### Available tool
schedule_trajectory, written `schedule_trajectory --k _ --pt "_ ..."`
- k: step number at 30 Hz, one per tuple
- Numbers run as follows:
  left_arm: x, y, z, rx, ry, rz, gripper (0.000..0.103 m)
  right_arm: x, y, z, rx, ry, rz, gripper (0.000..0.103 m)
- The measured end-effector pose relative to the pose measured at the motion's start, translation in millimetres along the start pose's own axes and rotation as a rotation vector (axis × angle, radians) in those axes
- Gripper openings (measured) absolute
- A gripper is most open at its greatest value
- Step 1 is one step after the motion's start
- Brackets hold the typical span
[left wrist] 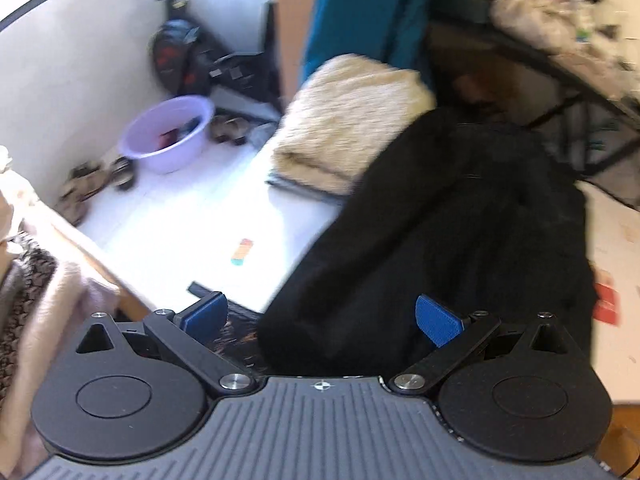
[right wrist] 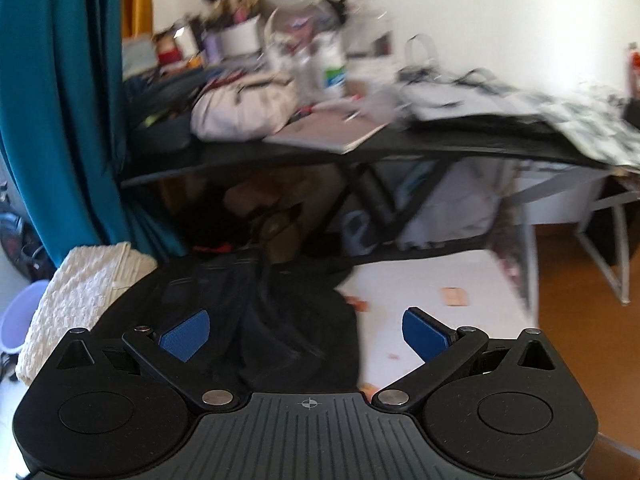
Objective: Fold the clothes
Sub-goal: 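Grasp the black jeans on the pile with the right gripper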
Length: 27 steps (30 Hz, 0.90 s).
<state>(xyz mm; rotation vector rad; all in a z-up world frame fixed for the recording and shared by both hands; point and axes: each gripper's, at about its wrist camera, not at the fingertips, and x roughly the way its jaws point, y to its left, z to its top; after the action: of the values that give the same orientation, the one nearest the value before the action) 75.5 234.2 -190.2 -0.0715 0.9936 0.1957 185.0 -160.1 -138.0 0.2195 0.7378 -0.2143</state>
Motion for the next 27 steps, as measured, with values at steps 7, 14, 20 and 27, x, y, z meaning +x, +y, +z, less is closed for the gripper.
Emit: schedule_trajectory --k 7,14,20,27 --pt "43 -3 39 -0.09 0.067 0.13 0.102 159 163 -43 -0.052 0.144 0.19 0.102" --pt "65 8 45 -0.198 0.1 0.218 0.102 294 286 -57 -0.155 0.217 0.308 0.098" --pt "72 7 33 -0.198 0.127 0.258 0.102 343 342 -84 -0.079 0.479 0.368 0.071" --pt "78 -4 23 -0.136 0.14 0.219 0.102 314 306 -100 -0.013 0.472 0.446 0.004"
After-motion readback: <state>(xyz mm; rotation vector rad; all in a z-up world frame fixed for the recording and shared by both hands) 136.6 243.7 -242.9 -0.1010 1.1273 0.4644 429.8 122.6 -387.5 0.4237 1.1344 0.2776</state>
